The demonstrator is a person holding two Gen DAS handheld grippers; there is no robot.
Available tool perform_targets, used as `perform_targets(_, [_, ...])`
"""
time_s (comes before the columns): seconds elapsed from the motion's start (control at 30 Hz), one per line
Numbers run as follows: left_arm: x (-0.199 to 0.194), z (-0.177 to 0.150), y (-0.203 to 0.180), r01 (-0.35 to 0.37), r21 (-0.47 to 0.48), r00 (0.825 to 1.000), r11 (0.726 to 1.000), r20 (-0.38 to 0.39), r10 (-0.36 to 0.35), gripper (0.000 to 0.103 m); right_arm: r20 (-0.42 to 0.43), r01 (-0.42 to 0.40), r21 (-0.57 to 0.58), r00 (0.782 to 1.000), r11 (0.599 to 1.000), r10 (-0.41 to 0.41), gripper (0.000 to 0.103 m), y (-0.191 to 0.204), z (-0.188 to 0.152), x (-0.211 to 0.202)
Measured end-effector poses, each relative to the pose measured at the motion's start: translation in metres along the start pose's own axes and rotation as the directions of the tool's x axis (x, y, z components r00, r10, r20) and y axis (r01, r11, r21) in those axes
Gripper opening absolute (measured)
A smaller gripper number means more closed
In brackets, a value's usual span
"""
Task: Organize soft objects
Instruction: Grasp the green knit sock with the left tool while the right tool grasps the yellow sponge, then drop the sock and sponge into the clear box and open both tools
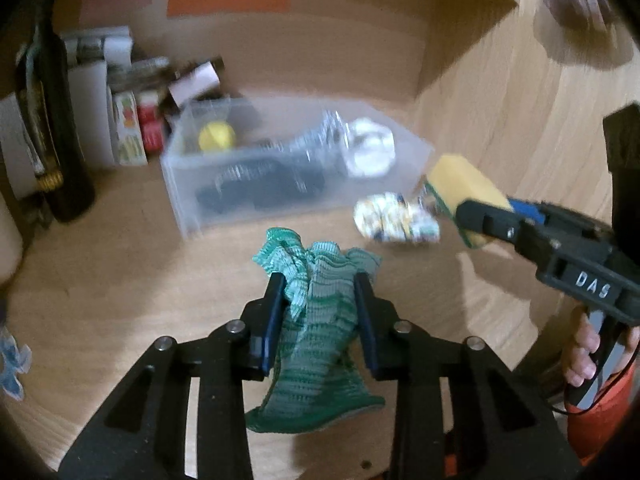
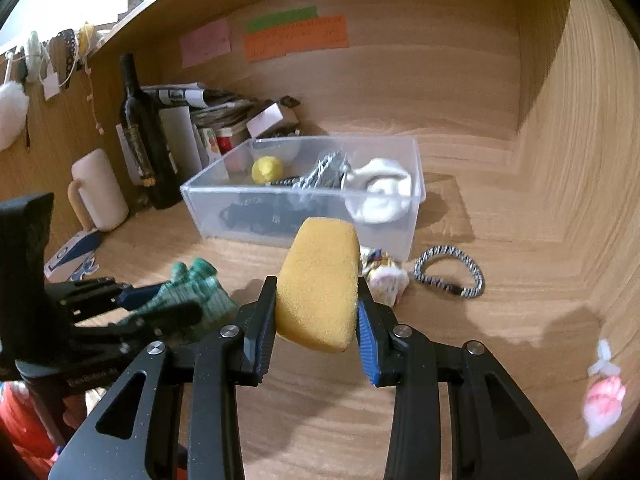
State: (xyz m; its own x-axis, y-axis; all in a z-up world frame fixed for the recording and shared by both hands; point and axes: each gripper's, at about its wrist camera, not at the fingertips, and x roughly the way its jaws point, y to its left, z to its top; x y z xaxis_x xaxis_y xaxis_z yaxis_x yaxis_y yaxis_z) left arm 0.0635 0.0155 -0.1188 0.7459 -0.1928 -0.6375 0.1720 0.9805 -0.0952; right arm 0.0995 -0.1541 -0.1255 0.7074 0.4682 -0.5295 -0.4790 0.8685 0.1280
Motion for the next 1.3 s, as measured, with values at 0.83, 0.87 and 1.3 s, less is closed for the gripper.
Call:
perform_targets(0.83, [0.028, 0.121, 0.054, -0.091, -0.046, 0.987, 0.995, 0.128, 0.096, 0.034, 0.121, 0.051, -0.081, 0.992, 0.995, -0.041, 0.033, -0.001, 0.101, 0.043])
perform_targets(0.87, [0.034, 0.121, 0.056, -0.093, -0.050, 0.989, 0.994, 0.115, 0.098, 0.034, 0.109, 0.053, -0.082, 0.993, 0.995, -0.044, 0.033, -0.001, 0.102, 0.049])
perform_targets(1.3, [0.091, 0.114, 0.073, -0.087, -0.076, 0.996, 0.993, -0.040, 0.084, 0.034, -0.060, 0.045, -0.072, 0.997, 0.996, -0.049, 0.033, -0.016, 0.091, 0.110])
